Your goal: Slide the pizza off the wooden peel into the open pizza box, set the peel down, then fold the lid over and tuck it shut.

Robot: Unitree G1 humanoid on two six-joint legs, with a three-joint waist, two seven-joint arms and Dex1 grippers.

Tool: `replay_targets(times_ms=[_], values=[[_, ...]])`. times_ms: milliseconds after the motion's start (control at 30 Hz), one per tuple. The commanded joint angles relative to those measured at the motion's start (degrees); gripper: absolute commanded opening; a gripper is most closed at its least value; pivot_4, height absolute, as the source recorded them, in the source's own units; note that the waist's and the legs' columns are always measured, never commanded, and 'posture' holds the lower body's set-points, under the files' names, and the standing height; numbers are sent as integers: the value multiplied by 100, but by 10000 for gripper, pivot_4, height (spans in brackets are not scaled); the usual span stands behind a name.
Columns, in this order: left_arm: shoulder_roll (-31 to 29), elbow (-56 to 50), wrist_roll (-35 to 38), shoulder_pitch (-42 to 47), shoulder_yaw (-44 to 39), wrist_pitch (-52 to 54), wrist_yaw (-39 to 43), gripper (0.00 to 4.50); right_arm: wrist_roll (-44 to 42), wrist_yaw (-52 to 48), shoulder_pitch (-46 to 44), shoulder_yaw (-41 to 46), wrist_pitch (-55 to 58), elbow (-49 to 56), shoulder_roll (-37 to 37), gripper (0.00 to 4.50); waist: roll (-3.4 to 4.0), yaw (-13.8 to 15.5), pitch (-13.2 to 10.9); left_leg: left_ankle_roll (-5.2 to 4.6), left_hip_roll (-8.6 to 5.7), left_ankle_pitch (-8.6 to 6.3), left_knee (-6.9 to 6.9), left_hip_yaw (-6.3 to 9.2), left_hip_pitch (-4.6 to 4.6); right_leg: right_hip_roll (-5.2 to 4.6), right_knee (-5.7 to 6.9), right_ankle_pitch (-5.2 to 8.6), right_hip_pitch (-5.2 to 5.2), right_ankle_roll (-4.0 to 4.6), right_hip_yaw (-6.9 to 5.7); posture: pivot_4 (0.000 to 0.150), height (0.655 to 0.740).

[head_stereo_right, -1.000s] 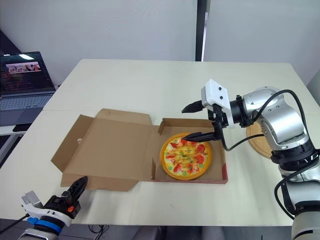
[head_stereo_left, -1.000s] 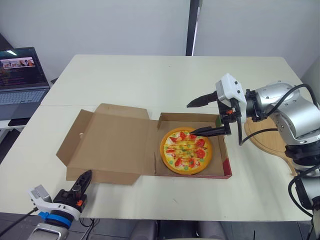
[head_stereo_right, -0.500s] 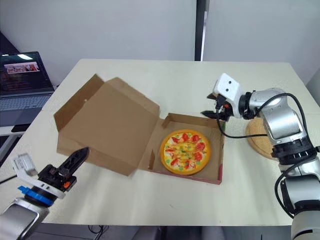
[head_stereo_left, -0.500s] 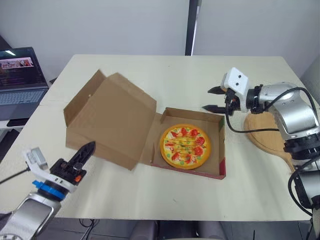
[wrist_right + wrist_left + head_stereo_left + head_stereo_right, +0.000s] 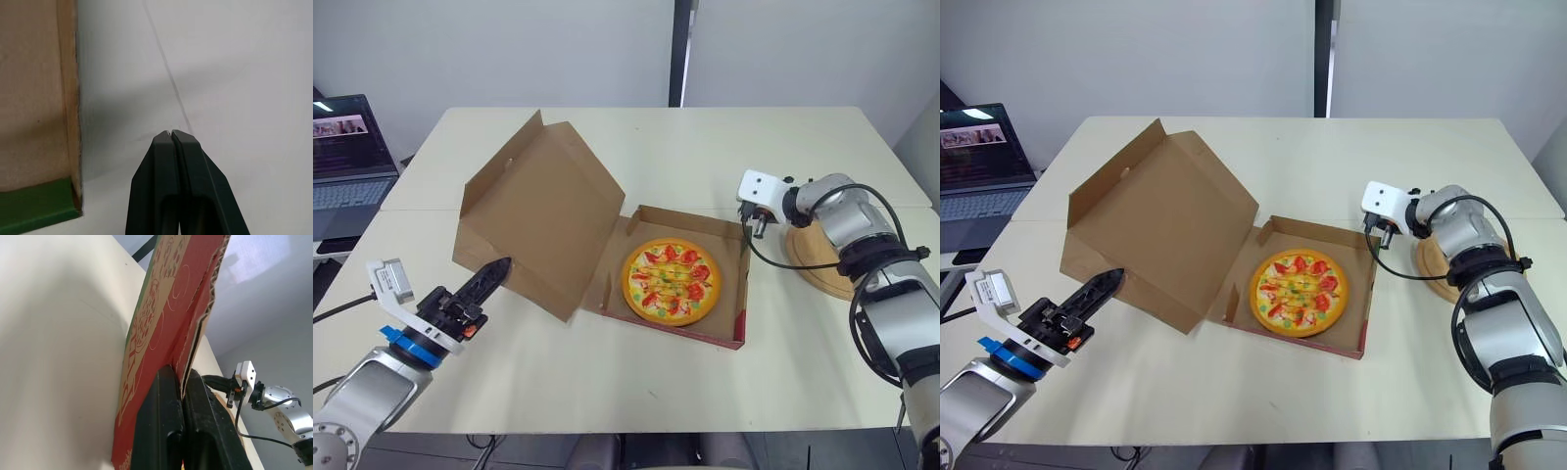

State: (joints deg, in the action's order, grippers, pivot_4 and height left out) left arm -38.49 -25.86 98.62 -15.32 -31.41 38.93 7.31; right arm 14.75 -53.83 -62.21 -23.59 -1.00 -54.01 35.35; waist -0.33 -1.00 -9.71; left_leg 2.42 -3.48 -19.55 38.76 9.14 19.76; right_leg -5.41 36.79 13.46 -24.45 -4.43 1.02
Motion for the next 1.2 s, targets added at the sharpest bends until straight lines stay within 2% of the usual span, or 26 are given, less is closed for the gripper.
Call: replay_targets(times_ms=[33,200,467,700,900,1067,1200], values=[[-308,228,-235,415,79,201,354,0,35,-567,-167,44,-407,-78,91,614,1,0,-1,0,0,0,0,1,1,0,0,0,1,0,-1,1500,7400],[-730,846,-766,1215,332,537,940,0,-265,-1639,205,168,-404,644,317,614,4,-53,-3,0,2,0,-1,3,0,4,3,0,-2,0,-2,1500,7400],[-1262,2281,-2236,3072,1197,947,2396,0,-955,-2414,1687,609,708,3466,911,614,6,-68,-4,1,1,-1,-1,12,2,6,4,0,-3,0,-9,1500,7400],[-1217,3466,-3874,4458,2043,687,3660,0,-1444,-2333,2680,933,2102,5529,1127,614,5,-62,-4,2,1,-1,1,14,9,7,8,0,-16,-1,-8,1500,7400],[-1076,4218,-4955,5287,2406,305,4403,0,-1737,-1953,3251,1051,3086,6721,1034,614,5,-53,-4,3,-1,-1,5,15,13,5,8,-1,-17,-2,-8,1500,7400],[-947,4575,-5533,5597,2488,54,4818,0,-1939,-1642,3528,1021,3467,7240,922,614,3,-54,-4,3,0,-1,5,15,15,5,9,-1,-20,-2,-9,1500,7400],[-879,4765,-5929,5718,2510,-157,5082,0,-2000,-1243,3640,1332,3375,7159,917,614,3,-54,-5,3,1,-1,6,14,15,5,10,-1,-21,-2,-8,1500,7400]])
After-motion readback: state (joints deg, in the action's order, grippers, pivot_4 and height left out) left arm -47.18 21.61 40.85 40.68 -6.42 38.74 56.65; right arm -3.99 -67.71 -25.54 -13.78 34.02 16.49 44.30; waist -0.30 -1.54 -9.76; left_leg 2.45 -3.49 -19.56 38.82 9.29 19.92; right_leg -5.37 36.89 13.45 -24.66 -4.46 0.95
